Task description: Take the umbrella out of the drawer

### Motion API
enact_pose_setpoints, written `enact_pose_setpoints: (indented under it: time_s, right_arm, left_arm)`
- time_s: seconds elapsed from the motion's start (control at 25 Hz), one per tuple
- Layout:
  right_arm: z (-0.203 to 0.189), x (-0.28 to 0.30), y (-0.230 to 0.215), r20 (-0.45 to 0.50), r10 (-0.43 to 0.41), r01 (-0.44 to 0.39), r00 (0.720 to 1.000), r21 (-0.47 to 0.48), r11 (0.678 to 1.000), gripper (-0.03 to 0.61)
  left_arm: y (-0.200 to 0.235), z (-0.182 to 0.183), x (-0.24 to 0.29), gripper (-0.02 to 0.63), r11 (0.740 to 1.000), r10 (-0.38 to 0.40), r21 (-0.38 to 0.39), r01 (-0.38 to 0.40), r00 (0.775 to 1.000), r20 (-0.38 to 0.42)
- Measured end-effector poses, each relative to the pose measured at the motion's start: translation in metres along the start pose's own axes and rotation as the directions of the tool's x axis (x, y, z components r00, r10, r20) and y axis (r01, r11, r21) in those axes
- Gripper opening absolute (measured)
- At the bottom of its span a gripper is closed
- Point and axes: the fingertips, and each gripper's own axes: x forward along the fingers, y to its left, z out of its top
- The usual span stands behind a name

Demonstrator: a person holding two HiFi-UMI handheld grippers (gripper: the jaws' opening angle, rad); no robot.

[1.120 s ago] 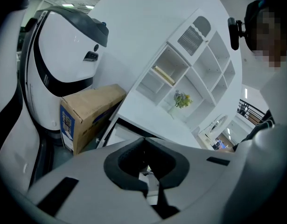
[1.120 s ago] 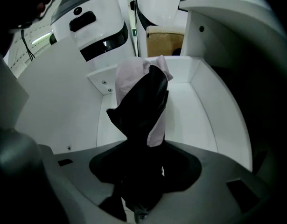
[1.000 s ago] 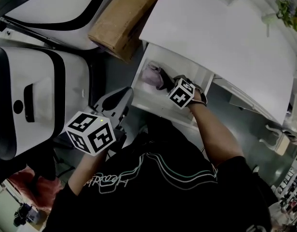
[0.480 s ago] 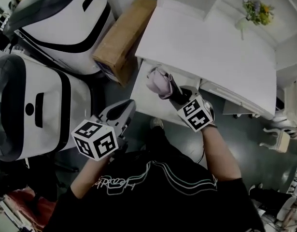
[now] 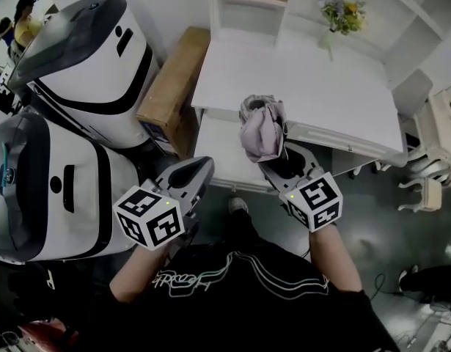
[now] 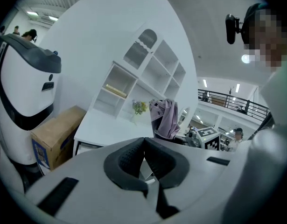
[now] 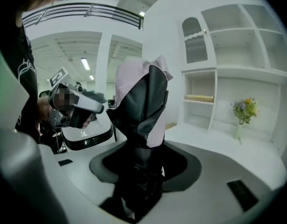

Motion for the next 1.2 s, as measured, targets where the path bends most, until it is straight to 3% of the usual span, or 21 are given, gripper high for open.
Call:
enact_pose_setpoints:
  time_s: [0.36,0.76,1.2]
  right_arm:
    - [0.040,-0.082,0.009,0.273,-0.054,0.001,0.960,0.188,0.982,0.213]
    - [0.017,-0.100,-0.006,0.242,-0.127,0.085,0.962,0.174,0.981,0.213]
    - [0.016,-0.107,0.000,0.229,-0.130,0.086,0.965,0.194,0.977,0.212]
  left_arm:
    - [-0.043,-0.002,-0.007,0.020,0.995,-0.050,0.086,0.050,0.999,-0.009]
    - [-0.060,-0.007,0.002,0.020,0.993,-0.058,0.103,0.059,0.998,-0.009]
    - [-0.065,0.001,0.006,0.021,0.991,-0.078,0.105,0.078,0.997,-0.004]
